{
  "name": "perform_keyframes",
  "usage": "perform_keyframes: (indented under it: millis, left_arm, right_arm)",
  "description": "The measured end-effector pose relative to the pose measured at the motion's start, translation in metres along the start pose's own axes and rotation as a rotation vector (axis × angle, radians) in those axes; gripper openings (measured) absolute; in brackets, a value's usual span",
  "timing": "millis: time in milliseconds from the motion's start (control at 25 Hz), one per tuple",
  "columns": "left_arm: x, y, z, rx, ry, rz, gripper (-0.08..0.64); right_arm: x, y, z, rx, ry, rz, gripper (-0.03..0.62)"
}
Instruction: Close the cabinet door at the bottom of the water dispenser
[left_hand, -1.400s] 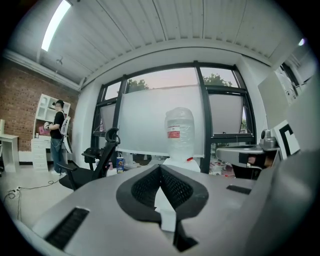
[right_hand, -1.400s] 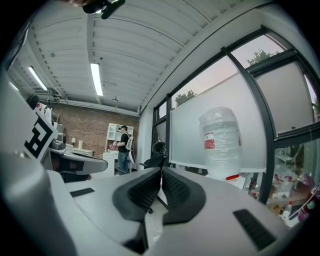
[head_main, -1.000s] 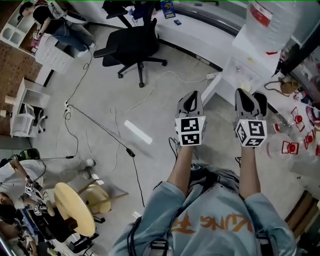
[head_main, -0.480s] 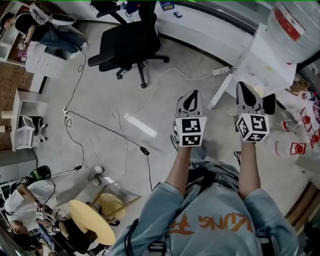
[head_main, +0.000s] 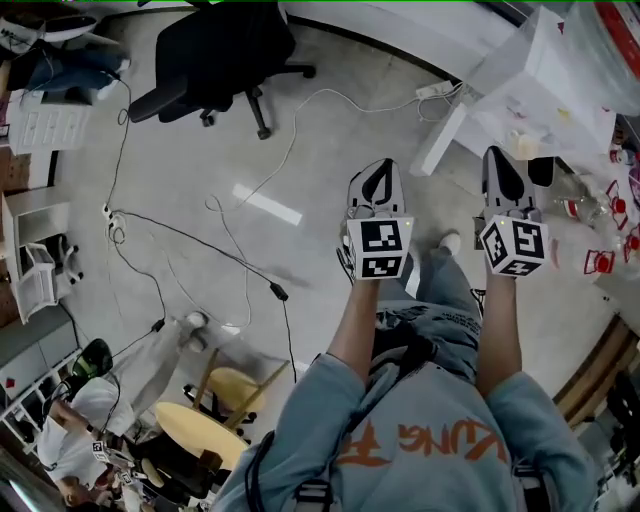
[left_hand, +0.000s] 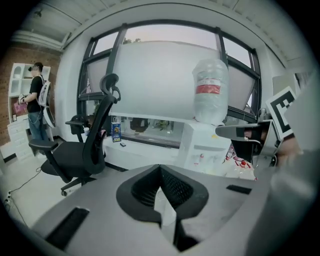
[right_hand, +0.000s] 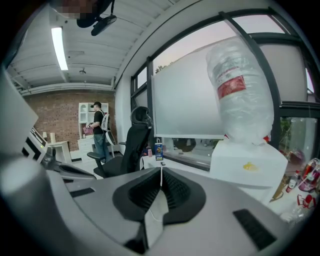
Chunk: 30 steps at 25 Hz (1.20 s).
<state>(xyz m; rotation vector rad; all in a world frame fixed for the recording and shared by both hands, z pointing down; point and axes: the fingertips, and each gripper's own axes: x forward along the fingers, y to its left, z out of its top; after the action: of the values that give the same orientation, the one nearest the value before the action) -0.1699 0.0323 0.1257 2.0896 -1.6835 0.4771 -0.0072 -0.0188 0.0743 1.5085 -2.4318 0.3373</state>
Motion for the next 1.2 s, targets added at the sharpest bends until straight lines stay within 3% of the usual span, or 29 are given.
perform_keyframes:
  millis: [480, 840, 1200]
  left_arm:
    - [0.056, -0.009, -0.092, 0.039, 0.189, -0.038, 0.011]
    - [0.095, -0.026, -0.151, 0.026, 0.252, -0.055, 0.011]
    - [0.113, -0.016, -0.211, -0.022, 0.277, -0.012, 0.011]
  right_arm:
    - [0.028, -0.026, -0.11, 0.093, 0.133, -0.037, 0.031]
    - [0.041, -0.014, -0.188, 0.086, 0.242, 0.066, 0.031]
    - [0.058, 0.012, -0.25, 0.028, 0.336, 0.211, 0.031]
